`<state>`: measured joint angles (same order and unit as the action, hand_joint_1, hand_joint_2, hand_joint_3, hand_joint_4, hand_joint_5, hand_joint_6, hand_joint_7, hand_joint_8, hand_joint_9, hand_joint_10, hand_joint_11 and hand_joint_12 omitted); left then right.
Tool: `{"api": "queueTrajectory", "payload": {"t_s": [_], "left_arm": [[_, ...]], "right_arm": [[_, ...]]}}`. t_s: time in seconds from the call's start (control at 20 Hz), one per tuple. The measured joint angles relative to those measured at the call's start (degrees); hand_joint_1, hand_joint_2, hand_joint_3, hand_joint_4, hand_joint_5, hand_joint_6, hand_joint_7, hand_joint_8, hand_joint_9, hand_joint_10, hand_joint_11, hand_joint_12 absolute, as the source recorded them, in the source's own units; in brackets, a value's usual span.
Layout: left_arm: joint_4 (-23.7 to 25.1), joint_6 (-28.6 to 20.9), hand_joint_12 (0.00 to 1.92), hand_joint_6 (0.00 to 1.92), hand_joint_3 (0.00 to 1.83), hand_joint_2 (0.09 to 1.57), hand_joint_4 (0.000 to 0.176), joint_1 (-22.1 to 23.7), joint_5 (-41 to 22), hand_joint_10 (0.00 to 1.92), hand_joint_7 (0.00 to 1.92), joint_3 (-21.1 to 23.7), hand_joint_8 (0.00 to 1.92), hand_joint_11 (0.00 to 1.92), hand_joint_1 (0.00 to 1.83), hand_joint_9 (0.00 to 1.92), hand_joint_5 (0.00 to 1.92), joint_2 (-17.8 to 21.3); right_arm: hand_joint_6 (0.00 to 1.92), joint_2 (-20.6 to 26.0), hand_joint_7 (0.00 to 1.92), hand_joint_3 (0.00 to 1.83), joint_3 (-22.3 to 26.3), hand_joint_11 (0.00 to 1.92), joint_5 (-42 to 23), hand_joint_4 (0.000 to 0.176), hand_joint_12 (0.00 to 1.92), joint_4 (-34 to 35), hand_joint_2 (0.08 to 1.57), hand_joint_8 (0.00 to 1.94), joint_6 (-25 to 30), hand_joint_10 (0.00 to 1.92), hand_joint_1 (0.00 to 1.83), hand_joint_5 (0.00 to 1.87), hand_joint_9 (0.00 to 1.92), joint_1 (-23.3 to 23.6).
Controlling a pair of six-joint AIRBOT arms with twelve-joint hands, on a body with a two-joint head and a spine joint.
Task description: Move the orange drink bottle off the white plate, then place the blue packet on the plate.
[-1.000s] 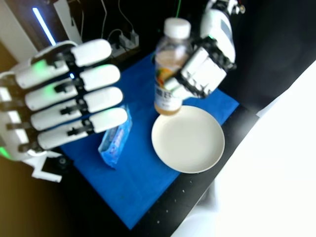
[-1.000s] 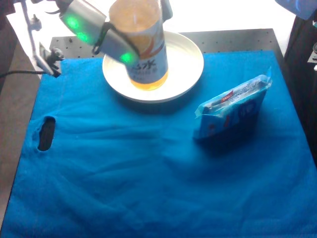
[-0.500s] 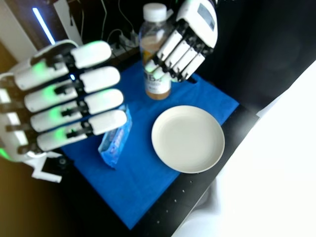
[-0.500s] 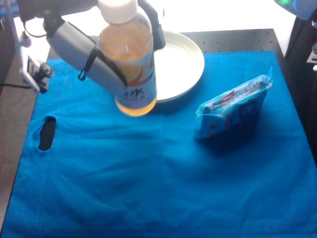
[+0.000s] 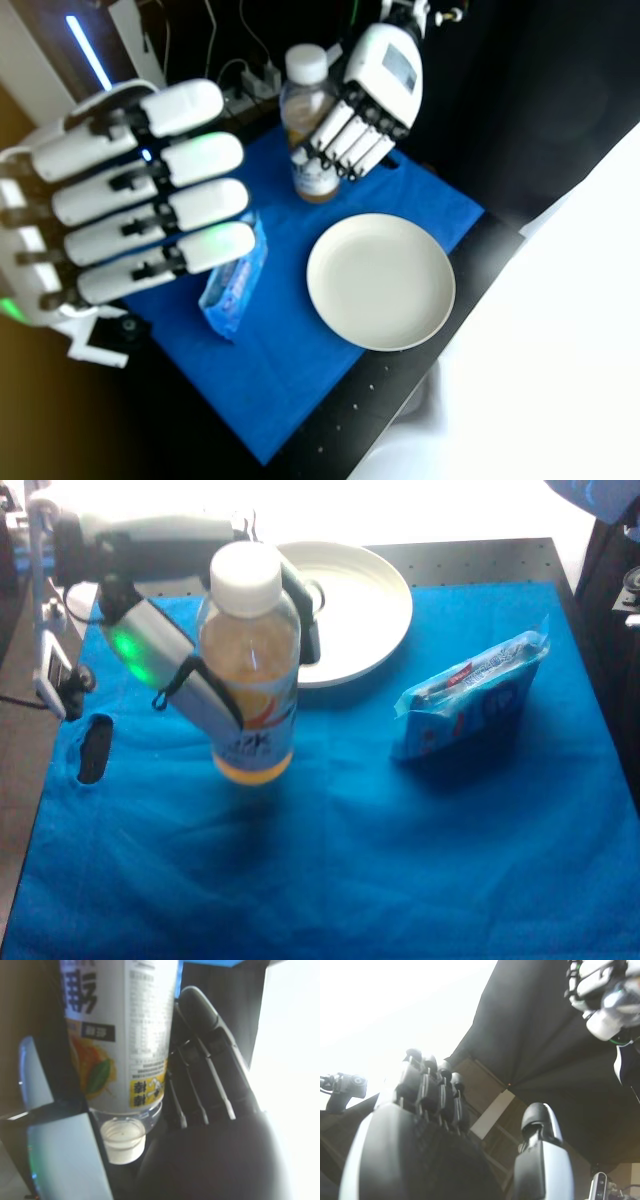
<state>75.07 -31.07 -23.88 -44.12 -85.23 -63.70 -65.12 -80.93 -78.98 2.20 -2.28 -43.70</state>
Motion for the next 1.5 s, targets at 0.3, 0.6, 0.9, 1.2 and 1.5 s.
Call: {"api": "queueTrajectory", "payload": {"t_s": [0.3, 0.6, 0.9, 1.2, 1.5], "left_arm": [[-0.8, -0.2, 1.39, 0.77, 0.0, 1.1, 0.0, -1.4, 0.7, 0.79, 1.04, -0.1, 1.08, 0.83, 1.26, 1.02, 0.99, -0.1], [-0.3, -0.4, 0.74, 0.05, 0.0, 0.89, 0.0, -1.6, 1.3, 0.05, 0.92, -0.1, 0.03, 0.41, 0.95, 0.83, 0.87, -0.1], [-0.1, -0.4, 0.73, 0.0, 0.0, 0.85, 0.0, -1.7, 1.3, 0.0, 0.48, 0.0, 0.0, 0.18, 0.9, 0.48, 0.42, -0.1], [-0.1, -0.7, 0.34, 0.0, 0.0, 0.7, 0.151, -1.7, 0.7, 0.0, 0.01, 1.2, 0.0, 0.0, 0.69, 0.03, 0.0, 1.4], [0.6, -1.2, 0.0, 0.0, 0.0, 0.59, 0.176, -1.7, 0.8, 0.0, 0.0, 2.6, 0.0, 0.0, 0.79, 0.0, 0.0, 3.6]], "right_arm": [[0.02, 0.0, 0.26, 0.0, 0.0, 0.12, 0.0, 0.0, 0.0, 0.1, 1.01, 0.01, 0.1, 0.0, 0.63, 0.27, 0.18, 0.0], [0.02, 0.0, 0.28, 0.0, 0.2, 0.12, 0.0, 0.003, 0.0, -0.3, 1.0, 0.01, 0.2, 0.0, 0.65, 0.31, 0.18, 0.0], [0.0, 0.0, 0.25, 0.0, 0.2, 0.13, 0.0, 0.0, 0.01, -0.2, 1.01, 0.0, 0.2, 0.0, 0.63, 0.27, 0.17, 0.0], [0.0, 0.0, 0.22, 0.0, 0.2, 0.11, 0.0, 0.0, 0.0, -0.2, 1.01, 0.0, 0.2, 0.0, 0.64, 0.27, 0.15, 0.0], [0.01, 0.0, 0.28, 0.0, 0.2, 0.18, 0.0, 0.0, 0.02, -0.3, 1.02, 0.01, 0.2, 0.0, 0.63, 0.33, 0.22, 0.0]]}}
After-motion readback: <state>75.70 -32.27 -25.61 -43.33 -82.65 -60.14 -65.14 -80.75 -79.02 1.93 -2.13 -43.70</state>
